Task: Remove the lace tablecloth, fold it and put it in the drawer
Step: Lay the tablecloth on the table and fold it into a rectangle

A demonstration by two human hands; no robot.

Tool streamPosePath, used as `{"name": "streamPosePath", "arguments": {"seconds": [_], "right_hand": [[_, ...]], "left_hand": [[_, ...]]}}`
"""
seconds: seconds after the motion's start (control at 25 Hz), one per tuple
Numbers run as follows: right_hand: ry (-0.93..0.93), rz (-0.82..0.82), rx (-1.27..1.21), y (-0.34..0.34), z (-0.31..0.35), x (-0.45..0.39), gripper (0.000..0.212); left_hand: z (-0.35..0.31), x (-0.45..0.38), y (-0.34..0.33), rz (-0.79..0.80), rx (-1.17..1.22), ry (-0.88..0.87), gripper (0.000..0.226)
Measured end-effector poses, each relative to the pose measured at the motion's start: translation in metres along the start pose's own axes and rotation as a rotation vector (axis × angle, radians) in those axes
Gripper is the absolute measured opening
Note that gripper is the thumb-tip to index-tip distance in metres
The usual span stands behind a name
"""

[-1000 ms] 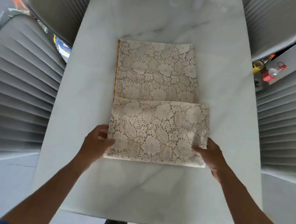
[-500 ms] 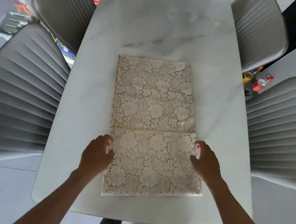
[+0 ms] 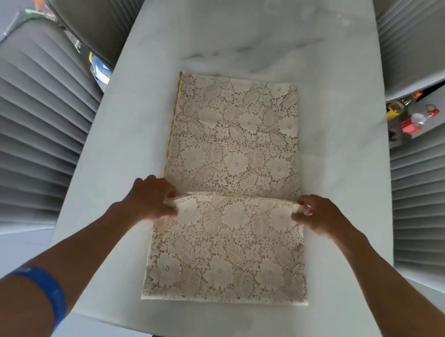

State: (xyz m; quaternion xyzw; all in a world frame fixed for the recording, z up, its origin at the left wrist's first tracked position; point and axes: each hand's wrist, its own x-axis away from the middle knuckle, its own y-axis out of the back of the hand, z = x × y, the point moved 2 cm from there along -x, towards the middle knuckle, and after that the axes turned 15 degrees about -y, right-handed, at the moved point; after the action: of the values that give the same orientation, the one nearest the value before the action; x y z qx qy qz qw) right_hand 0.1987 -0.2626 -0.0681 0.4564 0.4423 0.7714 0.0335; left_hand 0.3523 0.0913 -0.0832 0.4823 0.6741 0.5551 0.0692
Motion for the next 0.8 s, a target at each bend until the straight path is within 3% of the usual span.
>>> {"name": "streamPosePath", "arguments": {"seconds": [0.12, 0.24, 0.36, 0.52, 0.68, 0.8], "right_hand": [[0.004, 0.105, -0.373, 0.006, -0.017, 0.000, 0.014], [-0.011, 0.108, -0.475, 0.007, -0.018, -0.007, 0.017], [-0.021, 0.048, -0.563, 0.008, -0.004, -0.021, 0.011], [-0.010, -0.105, -0.396, 0.007, 0.006, -0.037, 0.020], [-0.063, -0.238, -0.372, -0.003, 0.011, -0.039, 0.026], [-0.106, -0.531, -0.409, -0.013, 0.016, -0.011, 0.033]], "left_hand": [[0.012, 0.006, 0.004, -0.088, 0.416, 0.073, 0.035], [0.021, 0.004, 0.014, -0.182, 0.637, 0.130, 0.021], [0.026, -0.011, 0.014, -0.295, 0.601, 0.159, 0.014], [0.025, -0.025, 0.006, -0.383, 0.540, 0.241, 0.029], [0.011, -0.022, -0.001, -0.512, 0.413, 0.342, 0.028], [-0.022, 0.001, -0.010, -0.724, 0.157, 0.245, 0.039]]}}
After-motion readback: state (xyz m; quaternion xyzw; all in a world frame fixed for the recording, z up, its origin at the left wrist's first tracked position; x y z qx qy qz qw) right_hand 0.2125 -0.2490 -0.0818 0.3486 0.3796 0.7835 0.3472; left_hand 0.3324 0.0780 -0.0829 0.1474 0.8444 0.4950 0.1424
